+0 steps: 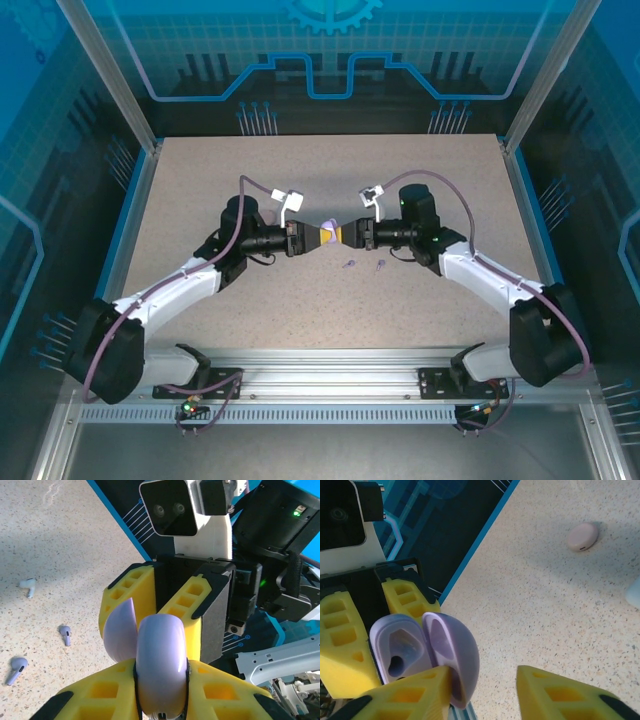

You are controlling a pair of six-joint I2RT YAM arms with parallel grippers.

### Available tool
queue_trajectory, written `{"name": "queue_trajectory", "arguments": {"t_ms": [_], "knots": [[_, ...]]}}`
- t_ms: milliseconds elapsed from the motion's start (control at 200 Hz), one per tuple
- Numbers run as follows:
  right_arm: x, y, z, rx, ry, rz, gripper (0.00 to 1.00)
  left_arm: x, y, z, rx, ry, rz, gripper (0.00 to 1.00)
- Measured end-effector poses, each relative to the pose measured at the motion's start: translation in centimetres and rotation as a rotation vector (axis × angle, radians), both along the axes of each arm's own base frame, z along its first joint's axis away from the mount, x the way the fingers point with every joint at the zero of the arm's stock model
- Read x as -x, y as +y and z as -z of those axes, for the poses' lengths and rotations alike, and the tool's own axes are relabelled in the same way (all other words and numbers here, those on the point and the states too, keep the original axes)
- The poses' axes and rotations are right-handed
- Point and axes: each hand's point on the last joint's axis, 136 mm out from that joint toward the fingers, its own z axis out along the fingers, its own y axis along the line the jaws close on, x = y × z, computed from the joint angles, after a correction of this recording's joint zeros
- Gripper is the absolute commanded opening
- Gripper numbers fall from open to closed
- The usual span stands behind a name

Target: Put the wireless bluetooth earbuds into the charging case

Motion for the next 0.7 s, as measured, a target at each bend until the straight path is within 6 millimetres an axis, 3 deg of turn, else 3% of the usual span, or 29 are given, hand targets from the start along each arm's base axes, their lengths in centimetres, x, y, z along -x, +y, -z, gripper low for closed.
{"name": "queue_trajectory", "arguments": {"t_ms": [175,375,415,470,520,635,700], "knots": [[-0.2,0.4,-0.4,0.005,-0.006,-0.006,0.0,-0.4,0.1,-0.1,0.0,-0.002,-0.022,0.0],[-0.4,0.3,-0.1,0.02,-0.006,0.006,0.0,-0.6,0.1,0.1,-0.002,0.005,-0.031,0.0],[-0.4,0.3,-0.1,0.024,-0.004,0.011,0.0,-0.6,0.2,0.2,-0.004,0.006,-0.036,0.13],[-0.6,0.2,0.0,0.037,0.001,0.022,0.0,-0.8,0.2,0.3,-0.008,0.008,-0.046,0.42],[-0.7,0.2,-0.1,0.051,0.001,0.033,0.0,-0.9,0.2,0.3,-0.011,0.009,-0.055,0.62],[-1.7,-0.3,-0.1,0.105,-0.001,0.086,0.0,-1.1,0.2,0.3,-0.037,0.016,-0.071,0.93],[-2.4,-0.9,0.0,0.145,-0.007,0.114,0.0,-1.4,0.4,0.2,-0.06,0.012,-0.087,0.99]]}}
